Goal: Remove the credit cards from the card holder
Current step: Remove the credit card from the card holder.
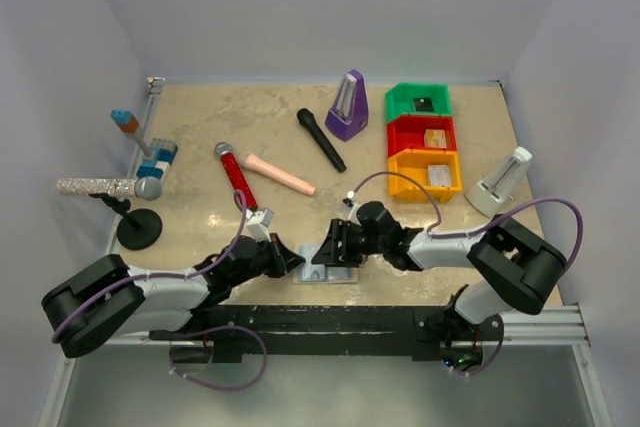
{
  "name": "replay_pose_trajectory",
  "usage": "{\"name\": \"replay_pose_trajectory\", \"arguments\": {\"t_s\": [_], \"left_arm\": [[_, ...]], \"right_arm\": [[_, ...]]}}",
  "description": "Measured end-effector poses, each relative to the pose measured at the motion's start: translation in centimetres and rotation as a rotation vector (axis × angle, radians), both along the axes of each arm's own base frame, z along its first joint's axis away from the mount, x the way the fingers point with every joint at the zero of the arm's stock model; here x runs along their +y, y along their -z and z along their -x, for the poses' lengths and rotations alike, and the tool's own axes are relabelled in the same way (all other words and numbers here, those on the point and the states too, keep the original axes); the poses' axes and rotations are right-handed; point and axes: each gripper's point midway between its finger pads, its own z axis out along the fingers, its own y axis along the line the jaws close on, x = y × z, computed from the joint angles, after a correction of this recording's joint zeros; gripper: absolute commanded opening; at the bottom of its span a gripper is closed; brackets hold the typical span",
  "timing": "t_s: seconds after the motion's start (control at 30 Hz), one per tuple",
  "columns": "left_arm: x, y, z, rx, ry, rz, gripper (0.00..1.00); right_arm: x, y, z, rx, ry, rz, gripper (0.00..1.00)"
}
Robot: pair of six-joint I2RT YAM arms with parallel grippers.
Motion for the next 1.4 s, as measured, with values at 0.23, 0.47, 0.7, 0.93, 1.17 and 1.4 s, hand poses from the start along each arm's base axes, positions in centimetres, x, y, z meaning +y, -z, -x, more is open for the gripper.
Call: {"name": "replay_pose_trajectory", "arguments": {"t_s": [0.23,0.47,0.7,0.93,1.17,1.4], "left_arm": [[-0.06,0.01,0.1,0.0,0.004,0.0,0.0],[0.06,-0.04,-0.13,-0.006,-0.01,-0.003,0.0],[0.17,-0.47,-0.38,-0.02,-0.023,0.004,0.0],[0.39,-0.1,-0.33,-0.011,-0.028,-0.011,0.0],[0.43,-0.02,-0.3,-0.009,-0.028,-0.014,0.0],[0.5,0.12,-0.24,-0.005,-0.028,-0.019,0.0]], "right_arm": [[0.03,0.4,-0.01,0.011,0.004,0.005,0.56],[-0.02,0.65,0.04,0.011,0.005,0.004,0.56],[-0.01,0.68,0.03,0.011,0.005,0.003,0.57],[-0.01,0.68,0.03,0.011,0.005,0.003,0.61],[-0.14,0.71,0.08,0.012,0.006,0.01,0.62],[-0.32,0.82,0.2,0.015,0.003,0.021,0.61]]}}
